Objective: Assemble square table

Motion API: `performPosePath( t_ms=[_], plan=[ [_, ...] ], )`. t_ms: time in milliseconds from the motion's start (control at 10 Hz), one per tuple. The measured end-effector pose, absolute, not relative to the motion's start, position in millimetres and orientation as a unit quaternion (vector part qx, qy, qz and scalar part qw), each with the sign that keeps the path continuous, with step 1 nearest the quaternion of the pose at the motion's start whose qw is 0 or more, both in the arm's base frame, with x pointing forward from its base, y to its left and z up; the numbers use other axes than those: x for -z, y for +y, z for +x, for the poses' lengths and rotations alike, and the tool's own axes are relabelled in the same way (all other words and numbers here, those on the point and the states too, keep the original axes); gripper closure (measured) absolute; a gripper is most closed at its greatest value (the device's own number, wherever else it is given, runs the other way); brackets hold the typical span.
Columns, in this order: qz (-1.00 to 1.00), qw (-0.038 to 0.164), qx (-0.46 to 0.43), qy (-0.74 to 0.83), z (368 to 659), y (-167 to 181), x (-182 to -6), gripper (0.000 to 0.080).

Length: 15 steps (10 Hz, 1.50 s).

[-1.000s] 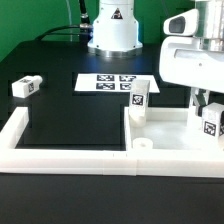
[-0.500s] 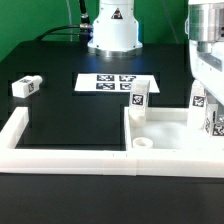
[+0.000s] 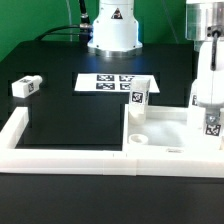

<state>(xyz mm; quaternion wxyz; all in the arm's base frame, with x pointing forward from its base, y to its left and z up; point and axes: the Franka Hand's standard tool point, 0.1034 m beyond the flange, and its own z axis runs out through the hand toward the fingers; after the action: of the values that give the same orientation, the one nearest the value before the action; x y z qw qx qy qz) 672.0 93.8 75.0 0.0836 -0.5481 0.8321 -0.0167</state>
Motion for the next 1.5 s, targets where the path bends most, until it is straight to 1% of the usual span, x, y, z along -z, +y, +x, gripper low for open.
performPosePath(
  t_ms=[100,200,300,400,500,600,700,800,1300,1400,1500],
  plan=[
    [-0.553,0.084,0.017,0.829,672,94,-75.0,0.0441],
    [-0.554,0.084,0.017,0.828,672,95,-75.0,0.0441],
    [-0.570,0.090,0.027,0.816,671,92,-77.4,0.0255],
    [-0.591,0.098,0.041,0.799,656,84,-84.2,0.0173],
    [-0.613,0.097,0.044,0.783,639,72,-93.2,0.0173],
    [-0.628,0.097,0.046,0.771,630,60,-103.6,0.0156],
    [-0.636,0.100,0.050,0.763,624,49,-109.3,0.0151],
    [-0.642,0.099,0.052,0.758,621,42,-110.1,0.0151],
    [-0.652,0.097,0.052,0.750,620,43,-107.3,0.0150],
    [-0.682,0.095,0.057,0.723,613,29,-108.3,0.0150],
    [-0.715,0.101,0.071,0.689,598,6,-117.9,0.0150]
  ],
)
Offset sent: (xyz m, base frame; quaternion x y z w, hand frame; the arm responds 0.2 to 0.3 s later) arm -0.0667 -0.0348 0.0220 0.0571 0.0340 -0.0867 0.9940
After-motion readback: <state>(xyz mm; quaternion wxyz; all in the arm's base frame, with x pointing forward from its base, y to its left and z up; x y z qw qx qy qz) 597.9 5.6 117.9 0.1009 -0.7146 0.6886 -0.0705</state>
